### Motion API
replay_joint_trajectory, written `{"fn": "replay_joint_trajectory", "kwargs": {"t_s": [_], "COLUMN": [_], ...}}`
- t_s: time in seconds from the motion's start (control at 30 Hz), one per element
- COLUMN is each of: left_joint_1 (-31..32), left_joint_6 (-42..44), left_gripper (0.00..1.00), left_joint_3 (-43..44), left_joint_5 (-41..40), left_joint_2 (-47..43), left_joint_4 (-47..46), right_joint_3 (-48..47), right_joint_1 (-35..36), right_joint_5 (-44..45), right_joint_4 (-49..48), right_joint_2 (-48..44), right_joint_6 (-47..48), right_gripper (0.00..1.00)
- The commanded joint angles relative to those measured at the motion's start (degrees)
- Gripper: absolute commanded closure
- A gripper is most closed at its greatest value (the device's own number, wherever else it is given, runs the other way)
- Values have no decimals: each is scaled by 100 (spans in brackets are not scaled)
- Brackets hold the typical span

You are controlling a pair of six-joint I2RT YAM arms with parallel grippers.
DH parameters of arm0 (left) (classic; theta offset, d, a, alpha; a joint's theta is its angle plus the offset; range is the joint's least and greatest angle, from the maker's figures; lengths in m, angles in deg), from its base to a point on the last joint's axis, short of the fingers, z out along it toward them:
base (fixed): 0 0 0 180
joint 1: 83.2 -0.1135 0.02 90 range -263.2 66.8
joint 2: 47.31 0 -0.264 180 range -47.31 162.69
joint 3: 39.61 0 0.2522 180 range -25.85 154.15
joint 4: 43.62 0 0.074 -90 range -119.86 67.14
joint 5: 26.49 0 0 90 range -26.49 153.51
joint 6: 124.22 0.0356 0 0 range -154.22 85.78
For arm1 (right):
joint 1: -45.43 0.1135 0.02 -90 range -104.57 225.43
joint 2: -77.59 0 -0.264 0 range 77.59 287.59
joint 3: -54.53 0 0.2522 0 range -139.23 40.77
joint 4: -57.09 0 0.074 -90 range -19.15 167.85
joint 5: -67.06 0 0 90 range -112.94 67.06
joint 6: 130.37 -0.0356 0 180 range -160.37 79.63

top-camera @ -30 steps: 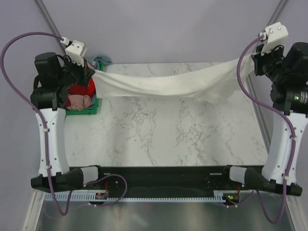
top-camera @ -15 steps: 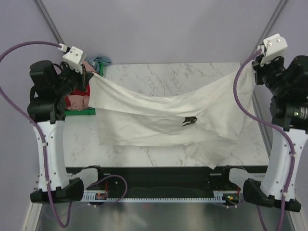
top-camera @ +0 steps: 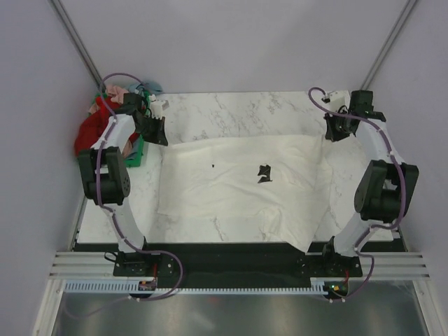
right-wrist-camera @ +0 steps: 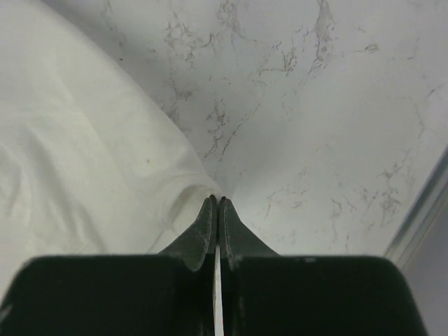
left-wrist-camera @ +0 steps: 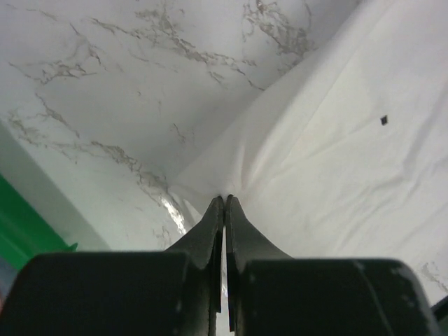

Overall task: Fold and stack the t-shirts
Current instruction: Fold the tshirt

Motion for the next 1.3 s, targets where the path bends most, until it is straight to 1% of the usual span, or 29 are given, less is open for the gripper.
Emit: {"fn": "replay_joint_trajectory", "kwargs": {"t_s": [0.0, 0.07, 0.13, 0.17, 0.33, 0.63, 0.87, 1.0, 1.03, 1.07, 1.1, 1.13, 1.17, 1.2, 1.23, 1.27], "left_joint_1": [65, 65, 82, 91, 91, 100, 109, 118, 118, 118, 126, 135, 153, 153, 153, 161], "left_joint_6": [-131, -123, -105, -96, -96, -87, -193, -228, -254, -263, -298, -333, -351, -429, -465, -500], "left_gripper": [98, 98, 98, 98, 98, 98, 98, 98, 97, 95, 87, 82, 60, 52, 48, 40], "left_joint_3": [700, 991, 1280, 1377, 1930, 2669, 3170, 3705, 3794, 3865, 3987, 4032, 4058, 4050, 4050, 4006], "left_joint_5": [-308, -467, -677, -739, -1003, -1320, -1478, -1557, -1557, -1583, -1636, -1680, -1811, -1882, -1952, -2022], "left_joint_2": [490, 859, 1062, 1272, 1739, 2460, 2890, 3119, 3163, 3190, 3190, 3164, 3111, 2972, 2866, 2769], "left_joint_4": [-130, -139, -139, -130, -139, -139, -191, -191, -200, -200, -226, -218, -244, -279, -279, -288], "right_joint_3": [-549, -978, -1296, -1602, -2596, -3748, -4197, -4504, -4592, -4672, -4855, -4935, -5006, -5059, -5050, -5024], "right_joint_1": [-18, -18, -18, -18, -18, 17, 97, 132, 132, 132, 140, 141, 141, 141, 141, 132], "right_joint_5": [125, 178, 248, 249, 415, 793, 1101, 1232, 1276, 1355, 1591, 1750, 1786, 2126, 2182, 2191], "right_joint_4": [-423, -423, -423, -414, -388, -423, -695, -897, -1002, -1073, -1161, -1327, -1407, -1468, -1573, -1601], "right_joint_2": [765, 1308, 1644, 1959, 2891, 3869, 4458, 4651, 4738, 4791, 4827, 4853, 4845, 4793, 4653, 4547], "right_joint_6": [111, 14, -99, -135, -337, -426, -390, -408, -443, -487, -539, -644, -671, -706, -768, -794], "right_gripper": [100, 100, 100, 100, 100, 100, 100, 100, 95, 91, 85, 67, 61, 57, 52, 50]}}
